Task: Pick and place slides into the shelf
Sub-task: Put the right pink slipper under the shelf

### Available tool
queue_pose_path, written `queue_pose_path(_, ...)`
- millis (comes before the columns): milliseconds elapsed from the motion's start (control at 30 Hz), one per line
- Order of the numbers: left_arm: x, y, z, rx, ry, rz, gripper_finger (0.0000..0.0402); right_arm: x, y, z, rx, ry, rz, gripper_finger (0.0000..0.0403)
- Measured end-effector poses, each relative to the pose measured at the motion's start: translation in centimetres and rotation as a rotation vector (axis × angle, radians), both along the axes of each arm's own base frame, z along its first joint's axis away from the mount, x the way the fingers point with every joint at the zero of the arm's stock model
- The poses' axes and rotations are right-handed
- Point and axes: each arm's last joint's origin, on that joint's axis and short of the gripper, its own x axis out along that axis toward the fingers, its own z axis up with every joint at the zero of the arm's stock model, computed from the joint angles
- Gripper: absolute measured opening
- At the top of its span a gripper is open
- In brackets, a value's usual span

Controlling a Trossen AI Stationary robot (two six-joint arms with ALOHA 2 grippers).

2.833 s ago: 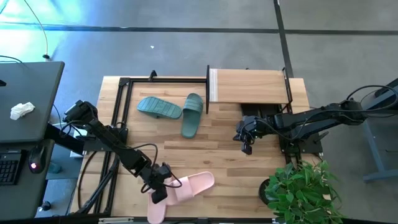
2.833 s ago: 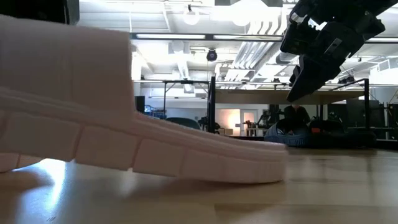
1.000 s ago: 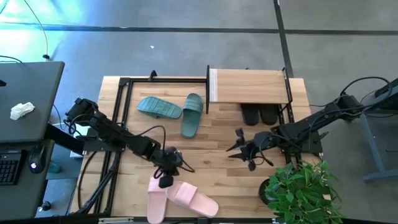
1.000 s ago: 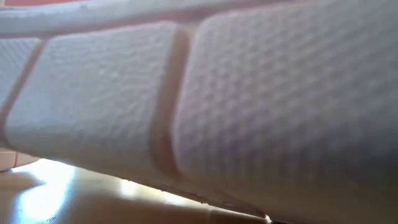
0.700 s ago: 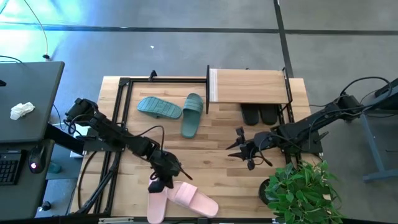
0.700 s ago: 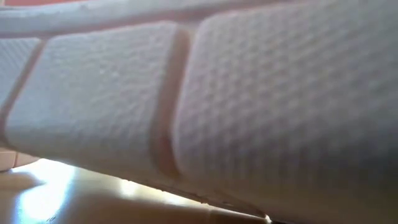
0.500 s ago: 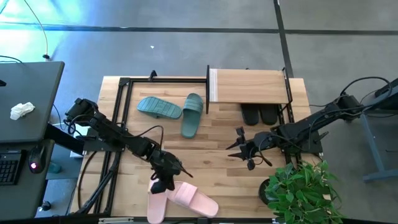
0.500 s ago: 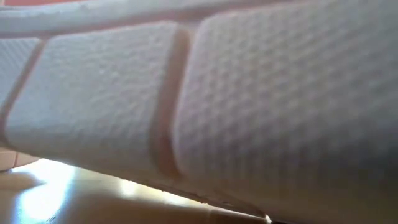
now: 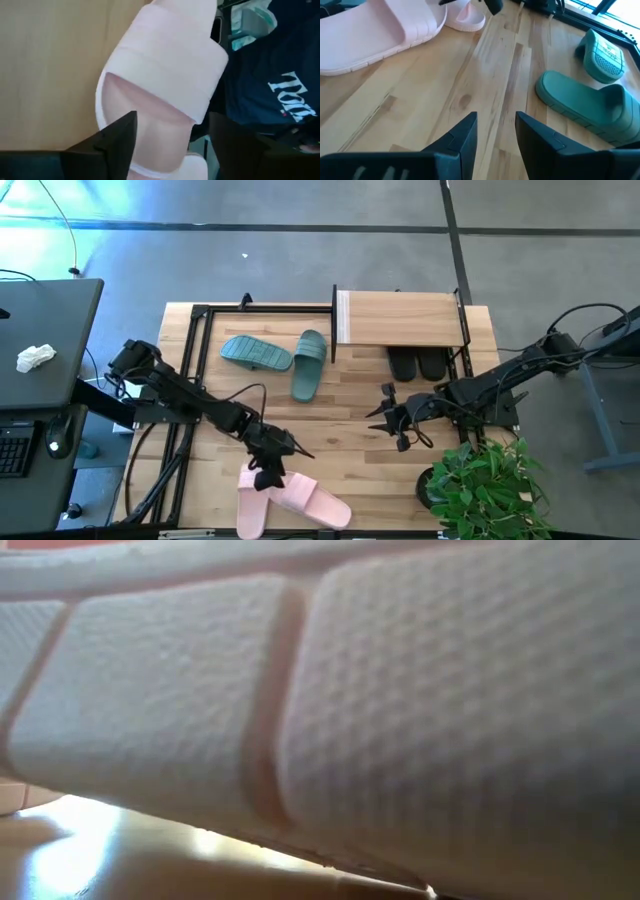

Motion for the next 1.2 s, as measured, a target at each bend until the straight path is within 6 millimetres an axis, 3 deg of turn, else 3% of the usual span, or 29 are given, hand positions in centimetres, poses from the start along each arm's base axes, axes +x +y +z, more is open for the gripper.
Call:
queue_pose_path(400,1.6,-0.8,-2.5,-0.127,0.027,-0.031,0.0244,0.0,0.0,-0.1,-0.003,0.007,0.004,0.0124)
queue_pose_path(900,2.6,-1.2,-2.3,-0.162,-0.096,-0.028,0.0244,-0.1,0.0,-0.1,-0.004,0.012,0.003,0.0124)
queue_pose_path(1200,3.0,-1.3,-4.6,-0.146,-0.028,0.004,0.0242,-0.1,0.0,-0.1,0.016,0.020,-0.011,0.0124)
